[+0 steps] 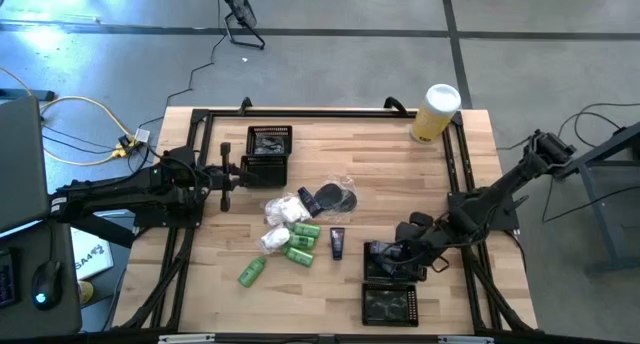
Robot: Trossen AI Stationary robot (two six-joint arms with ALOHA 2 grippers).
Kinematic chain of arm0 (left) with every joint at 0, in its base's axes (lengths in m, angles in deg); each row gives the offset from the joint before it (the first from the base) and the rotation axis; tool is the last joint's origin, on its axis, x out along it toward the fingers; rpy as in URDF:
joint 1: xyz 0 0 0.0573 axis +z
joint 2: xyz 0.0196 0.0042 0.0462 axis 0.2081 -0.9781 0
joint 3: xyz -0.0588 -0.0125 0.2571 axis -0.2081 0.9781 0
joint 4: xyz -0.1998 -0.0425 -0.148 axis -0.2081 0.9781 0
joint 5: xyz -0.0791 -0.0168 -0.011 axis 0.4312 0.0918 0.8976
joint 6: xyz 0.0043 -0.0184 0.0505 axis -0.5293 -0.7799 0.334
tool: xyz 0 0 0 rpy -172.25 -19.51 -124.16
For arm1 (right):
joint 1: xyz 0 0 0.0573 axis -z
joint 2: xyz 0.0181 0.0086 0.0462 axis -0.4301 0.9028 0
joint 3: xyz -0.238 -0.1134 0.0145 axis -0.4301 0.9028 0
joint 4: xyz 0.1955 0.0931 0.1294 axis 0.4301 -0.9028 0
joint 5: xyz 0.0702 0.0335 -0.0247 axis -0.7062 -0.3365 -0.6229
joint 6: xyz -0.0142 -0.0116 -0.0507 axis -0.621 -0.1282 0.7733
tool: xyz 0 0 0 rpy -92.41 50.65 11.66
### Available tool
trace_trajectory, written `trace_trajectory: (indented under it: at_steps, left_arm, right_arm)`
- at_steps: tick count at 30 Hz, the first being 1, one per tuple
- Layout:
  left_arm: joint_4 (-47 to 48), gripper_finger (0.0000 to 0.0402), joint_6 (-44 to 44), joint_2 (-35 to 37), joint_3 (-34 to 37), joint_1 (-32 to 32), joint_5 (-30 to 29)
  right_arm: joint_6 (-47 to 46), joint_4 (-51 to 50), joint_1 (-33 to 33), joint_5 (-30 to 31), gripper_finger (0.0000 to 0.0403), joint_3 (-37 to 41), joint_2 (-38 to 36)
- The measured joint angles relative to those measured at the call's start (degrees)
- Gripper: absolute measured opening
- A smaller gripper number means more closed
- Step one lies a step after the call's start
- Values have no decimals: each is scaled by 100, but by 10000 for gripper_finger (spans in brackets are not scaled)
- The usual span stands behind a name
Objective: Pick & Place Travel size toiletries
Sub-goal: Put the blue shave cream into the middle bottom black basket, then put the green shampoo into the bottom black basket
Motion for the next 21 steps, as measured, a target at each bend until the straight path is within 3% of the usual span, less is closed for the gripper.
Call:
trace_trajectory:
  at_steps: [11, 21]
  left_arm:
    - [3, 0, 1, 0, 0, 0, -135]
    - [22, 0, 1, 0, 0, 0, -133]
  right_arm:
    - [-773, 27, -102, 5, 137, 24, 0]
    - [-796, 38, -100, -35, 191, 24, 0]
